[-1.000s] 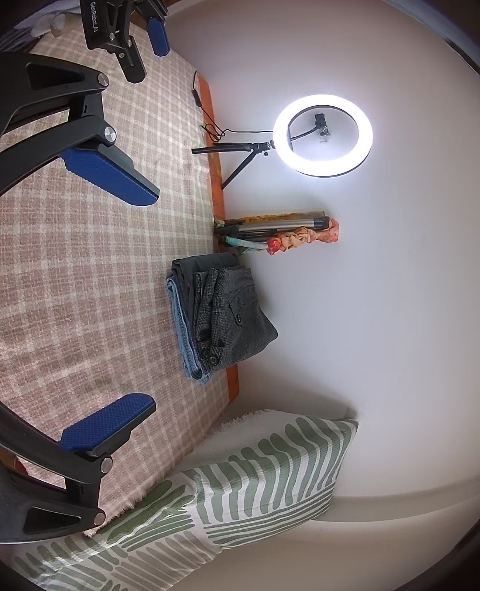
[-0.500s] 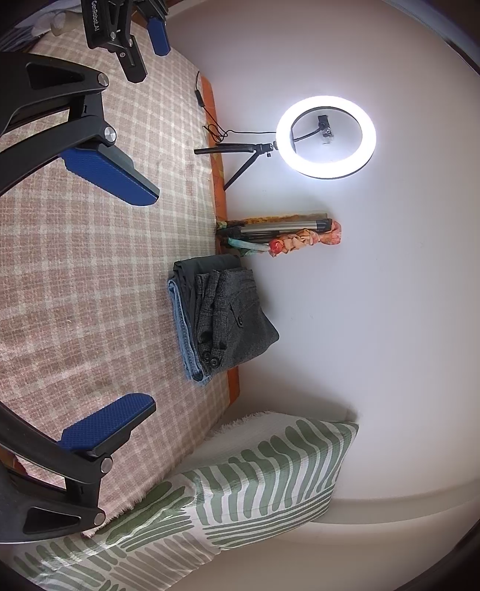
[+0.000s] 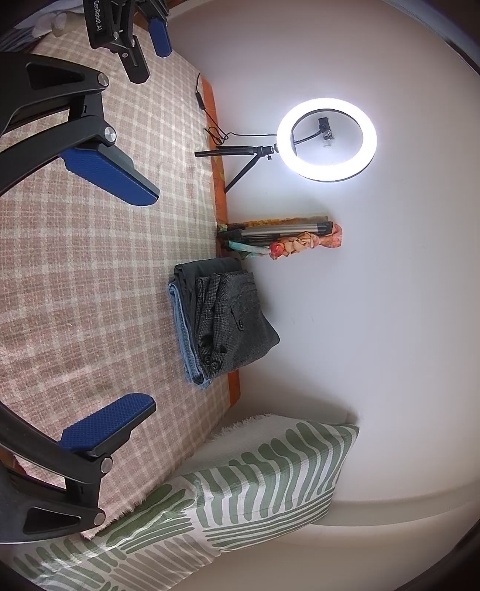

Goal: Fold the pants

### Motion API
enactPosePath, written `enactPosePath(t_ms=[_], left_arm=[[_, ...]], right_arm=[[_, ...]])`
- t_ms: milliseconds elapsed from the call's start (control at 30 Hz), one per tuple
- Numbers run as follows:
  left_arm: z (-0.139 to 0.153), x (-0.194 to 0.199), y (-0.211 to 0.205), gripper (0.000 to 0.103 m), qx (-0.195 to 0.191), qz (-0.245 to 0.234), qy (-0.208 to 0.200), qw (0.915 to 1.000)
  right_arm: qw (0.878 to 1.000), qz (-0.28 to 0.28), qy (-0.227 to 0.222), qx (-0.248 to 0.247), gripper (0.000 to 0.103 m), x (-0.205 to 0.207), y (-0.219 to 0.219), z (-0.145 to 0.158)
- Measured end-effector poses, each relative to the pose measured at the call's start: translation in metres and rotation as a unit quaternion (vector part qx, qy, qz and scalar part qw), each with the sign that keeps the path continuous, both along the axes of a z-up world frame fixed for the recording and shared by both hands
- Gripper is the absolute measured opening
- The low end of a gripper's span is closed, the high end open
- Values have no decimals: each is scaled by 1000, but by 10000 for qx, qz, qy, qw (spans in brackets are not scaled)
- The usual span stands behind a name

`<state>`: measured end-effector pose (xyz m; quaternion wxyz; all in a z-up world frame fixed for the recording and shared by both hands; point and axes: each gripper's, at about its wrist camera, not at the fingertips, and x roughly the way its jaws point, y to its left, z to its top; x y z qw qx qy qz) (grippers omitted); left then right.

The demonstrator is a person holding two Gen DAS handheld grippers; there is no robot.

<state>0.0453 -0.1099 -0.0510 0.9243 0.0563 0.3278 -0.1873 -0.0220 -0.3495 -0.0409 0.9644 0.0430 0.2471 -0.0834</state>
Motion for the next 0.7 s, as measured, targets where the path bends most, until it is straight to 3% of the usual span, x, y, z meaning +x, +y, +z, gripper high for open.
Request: enactPosePath(t_ms=[700], left_arm=[[0, -1, -1, 83, 0, 23, -10, 10000]], right_arm=[[10000, 20, 16, -12, 103, 1, 0, -2]])
